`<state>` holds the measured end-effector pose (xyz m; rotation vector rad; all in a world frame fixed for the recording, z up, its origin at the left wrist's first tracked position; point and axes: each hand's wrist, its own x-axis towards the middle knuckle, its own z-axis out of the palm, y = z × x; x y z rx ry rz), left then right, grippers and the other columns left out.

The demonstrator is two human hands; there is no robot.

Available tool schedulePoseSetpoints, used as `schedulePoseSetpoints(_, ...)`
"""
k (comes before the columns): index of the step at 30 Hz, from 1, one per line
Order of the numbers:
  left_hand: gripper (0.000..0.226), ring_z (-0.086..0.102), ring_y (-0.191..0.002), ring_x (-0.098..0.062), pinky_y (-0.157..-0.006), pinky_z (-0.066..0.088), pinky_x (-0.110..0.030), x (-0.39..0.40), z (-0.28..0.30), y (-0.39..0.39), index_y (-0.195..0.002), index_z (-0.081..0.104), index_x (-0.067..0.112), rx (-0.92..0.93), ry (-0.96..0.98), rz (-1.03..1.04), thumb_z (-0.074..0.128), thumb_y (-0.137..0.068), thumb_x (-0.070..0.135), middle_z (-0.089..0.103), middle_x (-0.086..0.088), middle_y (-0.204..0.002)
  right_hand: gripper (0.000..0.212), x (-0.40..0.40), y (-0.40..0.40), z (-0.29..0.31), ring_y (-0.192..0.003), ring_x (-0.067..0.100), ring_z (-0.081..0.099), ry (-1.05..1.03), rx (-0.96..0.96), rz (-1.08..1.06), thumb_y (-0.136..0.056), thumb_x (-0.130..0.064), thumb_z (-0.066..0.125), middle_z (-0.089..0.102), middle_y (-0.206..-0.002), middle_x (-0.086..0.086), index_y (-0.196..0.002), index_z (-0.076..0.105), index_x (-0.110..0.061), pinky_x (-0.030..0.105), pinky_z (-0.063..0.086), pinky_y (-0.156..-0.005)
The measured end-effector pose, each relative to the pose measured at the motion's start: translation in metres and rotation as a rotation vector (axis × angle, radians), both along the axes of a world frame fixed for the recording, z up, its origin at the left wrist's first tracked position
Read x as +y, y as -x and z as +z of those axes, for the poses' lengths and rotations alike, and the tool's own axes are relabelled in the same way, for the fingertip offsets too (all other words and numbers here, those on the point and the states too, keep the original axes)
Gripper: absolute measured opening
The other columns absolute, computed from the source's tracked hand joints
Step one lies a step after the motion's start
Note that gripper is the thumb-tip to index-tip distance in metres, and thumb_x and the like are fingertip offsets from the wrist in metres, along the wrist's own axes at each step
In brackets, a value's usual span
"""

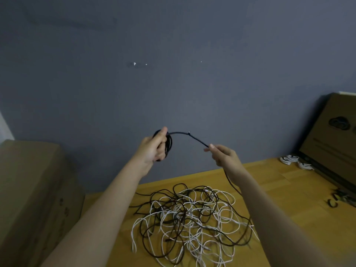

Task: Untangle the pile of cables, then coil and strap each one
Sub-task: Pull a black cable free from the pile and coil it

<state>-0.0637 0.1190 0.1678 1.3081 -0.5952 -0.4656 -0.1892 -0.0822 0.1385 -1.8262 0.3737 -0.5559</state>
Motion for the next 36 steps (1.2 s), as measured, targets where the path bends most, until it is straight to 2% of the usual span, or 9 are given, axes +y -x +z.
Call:
schedulePoseSetpoints(7, 0.046, 0.020, -0.031, -0.006, -0.041, 0.025, -0.020, 0.002, 0.012, 0.019, -0.058, 0.042, 0.019, 0.147, 0.139, -0.424, 0.037, -0.087, 0.055, 0.024, 0.008, -0.036, 0.017, 0.008, -0.017, 0.031, -0.050, -0.009, 0.047, 0.126, -0.267, -0.287, -0.096, -0.027, 0.056, 0.055, -0.054, -0.024, -0.095, 0.070, -0.019, 0.006, 0.034, -0.048)
schedulePoseSetpoints(13, 0.036, 0.035, -0.043, -0.010, -0.052, 0.038, -0.021, -0.005, 0.026, 0.028, -0.082, 0.048, 0.012, 0.114, 0.346, -0.385, 0.041, -0.088, 0.047, 0.039, 0.004, -0.051, 0.024, 0.030, -0.009, -0.010, -0.053, 0.008, 0.044, 0.241, 0.055, 0.042, -0.096, -0.028, 0.053, 0.055, -0.060, -0.007, -0.108, 0.070, -0.016, 0.017, 0.036, -0.051)
schedulePoseSetpoints(18, 0.045, 0.048, -0.066, -0.012, -0.077, 0.040, -0.030, -0.014, 0.005, 0.021, -0.080, 0.045, 0.013, -0.389, -0.111, 0.029, 0.031, -0.093, 0.053, 0.050, 0.001, -0.068, 0.024, 0.064, 0.007, -0.054, -0.049, 0.006, 0.041, 0.113, 0.158, 0.167, -0.100, -0.025, 0.048, 0.047, -0.059, -0.004, -0.115, 0.064, -0.017, 0.021, 0.034, -0.049)
schedulePoseSetpoints(21, 0.056, 0.048, -0.086, -0.017, -0.086, 0.037, -0.037, -0.017, -0.008, 0.009, -0.112, 0.037, 0.003, -0.554, -0.434, 0.037, 0.026, -0.097, 0.056, 0.046, -0.005, -0.095, 0.019, 0.075, 0.018, -0.050, -0.050, 0.010, 0.042, 0.539, 0.218, 0.208, -0.099, -0.029, 0.049, 0.051, -0.062, -0.004, -0.113, 0.059, -0.021, 0.028, 0.033, -0.052)
schedulePoseSetpoints(24, 0.037, 0.041, -0.077, -0.008, -0.082, 0.032, -0.033, -0.016, -0.023, 0.007, -0.105, 0.021, 0.021, -0.721, -0.717, -0.066, 0.023, -0.097, 0.058, 0.031, 0.011, -0.082, 0.019, 0.078, 0.027, -0.033, -0.061, 0.017, 0.056, 0.910, 0.132, 0.175, -0.097, -0.029, 0.050, 0.063, -0.074, -0.003, -0.107, 0.062, -0.019, 0.031, 0.041, -0.055)
schedulePoseSetpoints(27, 0.062, 0.054, -0.109, -0.028, -0.085, 0.037, -0.036, -0.014, -0.042, 0.015, -0.116, 0.037, 0.014, -0.717, -0.803, -0.148, 0.015, -0.092, 0.067, 0.053, -0.011, -0.106, 0.019, 0.072, 0.033, -0.015, -0.070, 0.015, 0.062, 1.029, -0.042, 0.115, -0.095, -0.031, 0.053, 0.069, -0.083, -0.006, -0.097, 0.069, -0.023, 0.031, 0.049, -0.058)
schedulePoseSetpoints(28, 0.073, 0.055, -0.111, -0.027, -0.085, 0.037, -0.033, -0.013, -0.048, 0.020, -0.114, 0.043, 0.013, -0.702, -0.761, -0.181, 0.011, -0.087, 0.073, 0.056, -0.009, -0.107, 0.017, 0.066, 0.034, -0.010, -0.072, 0.012, 0.062, 1.029, -0.080, 0.086, -0.094, -0.032, 0.055, 0.070, -0.085, -0.008, -0.096, 0.071, -0.025, 0.029, 0.049, -0.060)
schedulePoseSetpoints(32, 0.074, 0.050, -0.054, -0.007, -0.060, 0.039, -0.024, -0.009, -0.061, 0.040, -0.086, 0.057, 0.016, -0.531, -0.520, -0.301, 0.007, -0.085, 0.070, 0.055, 0.007, -0.062, 0.005, 0.045, 0.034, -0.001, -0.075, 0.004, 0.061, 0.777, -0.122, -0.033, -0.083, -0.030, 0.072, 0.069, -0.080, -0.015, -0.083, 0.073, -0.025, 0.027, 0.051, -0.066)
schedulePoseSetpoints(36, 0.061, 0.040, -0.044, -0.009, -0.048, 0.034, -0.021, -0.007, -0.055, 0.048, -0.078, 0.056, 0.013, -0.296, -0.360, -0.436, 0.017, -0.089, 0.059, 0.045, 0.008, -0.047, 0.011, 0.035, 0.029, -0.008, -0.073, 0.001, 0.062, 0.292, -0.123, -0.078, -0.077, -0.021, 0.077, 0.070, -0.080, -0.010, -0.077, 0.071, -0.030, 0.018, 0.051, -0.068)
